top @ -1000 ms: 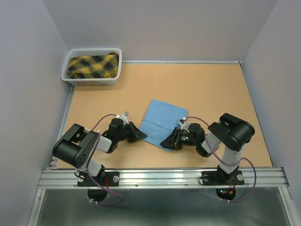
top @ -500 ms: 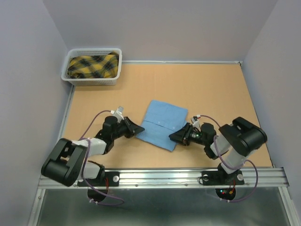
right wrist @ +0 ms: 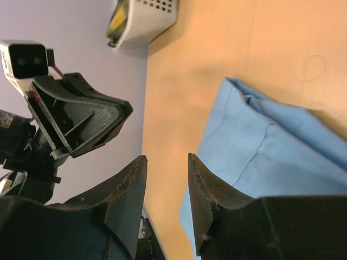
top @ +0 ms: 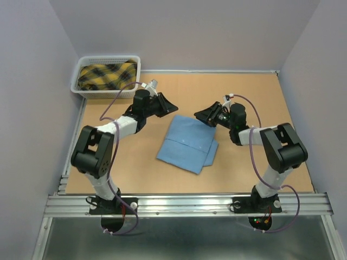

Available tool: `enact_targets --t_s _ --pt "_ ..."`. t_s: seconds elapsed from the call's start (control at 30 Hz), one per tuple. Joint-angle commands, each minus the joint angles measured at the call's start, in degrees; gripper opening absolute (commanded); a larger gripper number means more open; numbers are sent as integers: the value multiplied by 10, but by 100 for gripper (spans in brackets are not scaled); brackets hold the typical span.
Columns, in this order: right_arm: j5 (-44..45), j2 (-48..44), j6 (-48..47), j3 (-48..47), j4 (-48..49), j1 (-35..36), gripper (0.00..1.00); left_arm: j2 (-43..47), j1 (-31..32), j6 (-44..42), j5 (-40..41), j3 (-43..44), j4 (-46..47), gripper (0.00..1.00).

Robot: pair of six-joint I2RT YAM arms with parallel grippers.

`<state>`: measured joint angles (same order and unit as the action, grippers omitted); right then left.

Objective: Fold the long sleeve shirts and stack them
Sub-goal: Fold the shirt

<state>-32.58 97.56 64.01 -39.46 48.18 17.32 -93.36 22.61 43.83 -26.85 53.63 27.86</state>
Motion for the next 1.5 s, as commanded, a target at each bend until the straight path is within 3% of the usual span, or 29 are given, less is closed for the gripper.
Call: enact_targets --t_s 0.0,0.2,0.43,0.63,0.8,0.83,0.9,1.1,1.27,1.47 --pt "-6 58 -21 -60 -25 -10 42 -80 3 -24 -41 84 -19 25" --pt "6 136 -25 -63 -7 -26 42 -210 26 -16 -64 160 -9 25" --pt "4 186 -43 -10 31 -74 42 -289 19 14 -52 142 65 25" --pt "8 110 -68 23 14 -113 42 -204 -1 -9 -32 90 69 29" --pt "53 -11 -163 1 -181 -117 48 -75 10 -144 53 64 -67 46" --pt "63 -47 -177 -9 -212 -116 53 -55 17 -167 65 59 -85 49" --pt "97 -100 -220 -23 -335 -116 61 7 44 -218 105 46 -142 57" --pt "154 -218 -282 -33 -499 -117 80 83 203 -310 303 14 -274 85" --pt "168 -293 -306 -23 -608 -113 80 105 298 -346 424 3 -341 86" --pt "143 -357 -296 27 -627 -114 80 4 394 -397 549 46 -393 82"
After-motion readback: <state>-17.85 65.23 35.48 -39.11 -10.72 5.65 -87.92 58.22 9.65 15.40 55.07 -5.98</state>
